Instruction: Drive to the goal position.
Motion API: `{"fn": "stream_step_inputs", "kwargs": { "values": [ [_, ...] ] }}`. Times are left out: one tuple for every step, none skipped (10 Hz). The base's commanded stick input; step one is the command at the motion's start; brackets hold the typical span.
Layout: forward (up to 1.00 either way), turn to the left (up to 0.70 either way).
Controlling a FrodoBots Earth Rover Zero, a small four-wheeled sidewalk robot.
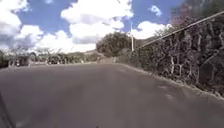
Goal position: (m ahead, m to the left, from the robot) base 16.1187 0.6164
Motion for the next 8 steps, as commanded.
{"fn": "stream_step_inputs", "kwargs": {
  "values": [
    [0.70, 0.00],
    [0.70, 0.00],
    [0.70, 0.00],
    [0.70, 0.00],
    [0.70, 0.00],
    [0.70, 0.00],
    [0.70, 0.00],
    [0.70, 0.00]
  ]
}}
